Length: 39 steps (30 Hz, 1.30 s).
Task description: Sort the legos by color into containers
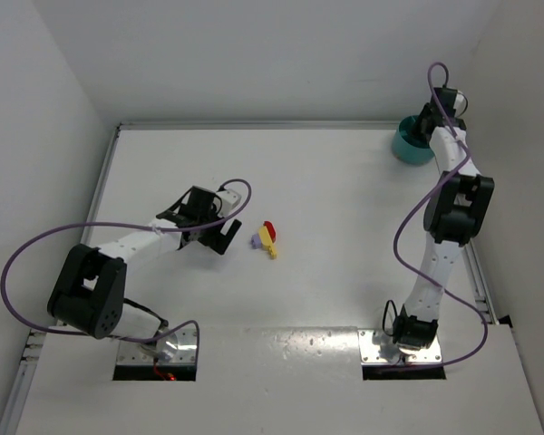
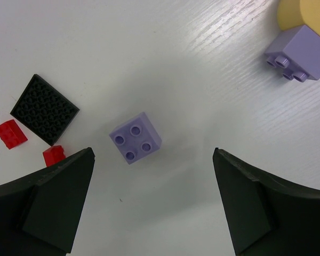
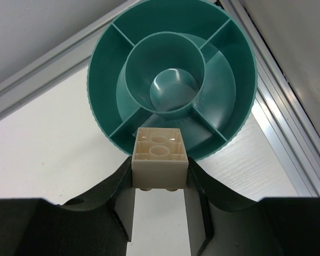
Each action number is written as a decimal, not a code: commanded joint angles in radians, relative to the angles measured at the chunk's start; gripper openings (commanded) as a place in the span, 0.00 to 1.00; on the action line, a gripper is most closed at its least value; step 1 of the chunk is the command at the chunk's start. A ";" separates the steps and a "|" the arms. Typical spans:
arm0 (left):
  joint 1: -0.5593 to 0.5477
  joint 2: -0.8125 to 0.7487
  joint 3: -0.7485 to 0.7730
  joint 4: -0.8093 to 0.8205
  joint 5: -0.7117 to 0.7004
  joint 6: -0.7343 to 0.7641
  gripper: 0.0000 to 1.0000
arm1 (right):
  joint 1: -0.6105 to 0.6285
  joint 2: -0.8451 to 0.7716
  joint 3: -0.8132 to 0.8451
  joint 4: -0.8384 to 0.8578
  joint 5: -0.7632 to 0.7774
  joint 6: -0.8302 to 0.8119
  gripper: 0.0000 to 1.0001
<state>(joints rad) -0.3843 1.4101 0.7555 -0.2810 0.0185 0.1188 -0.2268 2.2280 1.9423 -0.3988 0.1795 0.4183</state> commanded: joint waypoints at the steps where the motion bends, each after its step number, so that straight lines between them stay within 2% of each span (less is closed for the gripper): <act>1: 0.010 0.001 -0.004 0.026 0.005 -0.010 1.00 | 0.003 0.025 0.053 0.017 0.008 -0.012 0.00; 9: 0.010 -0.036 -0.013 0.036 -0.005 -0.019 1.00 | 0.003 0.044 0.063 0.017 0.028 -0.012 0.04; 14: 0.010 -0.036 -0.013 0.036 -0.017 -0.033 1.00 | 0.003 0.044 0.063 0.017 0.028 -0.021 0.13; 17: 0.010 -0.045 -0.013 0.045 -0.041 -0.044 1.00 | 0.003 0.044 0.063 0.026 0.037 -0.021 0.25; 21: 0.010 -0.082 -0.013 0.054 -0.042 -0.054 1.00 | 0.003 0.035 0.072 0.026 0.046 -0.021 0.53; 25: 0.010 -0.115 -0.033 0.063 -0.029 -0.054 1.00 | 0.003 0.012 0.063 0.026 0.046 -0.021 0.75; 29: 0.019 -0.147 -0.033 0.063 -0.009 -0.054 1.00 | 0.003 -0.027 0.063 0.026 0.037 -0.021 0.75; 34: 0.042 -0.201 -0.042 0.085 -0.009 -0.114 1.00 | 0.033 -0.186 -0.129 0.074 -0.073 -0.056 0.75; 36: 0.056 -0.226 -0.042 0.085 0.093 -0.073 1.00 | 0.043 -0.281 -0.222 0.083 -0.119 -0.087 0.75; 39: 0.074 -0.260 -0.051 0.085 0.173 -0.030 1.00 | 0.066 -0.404 -0.348 0.083 -0.203 -0.142 0.75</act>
<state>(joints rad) -0.3286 1.1976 0.7124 -0.2337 0.0765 0.0513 -0.1883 1.9739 1.6543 -0.3687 0.0917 0.3466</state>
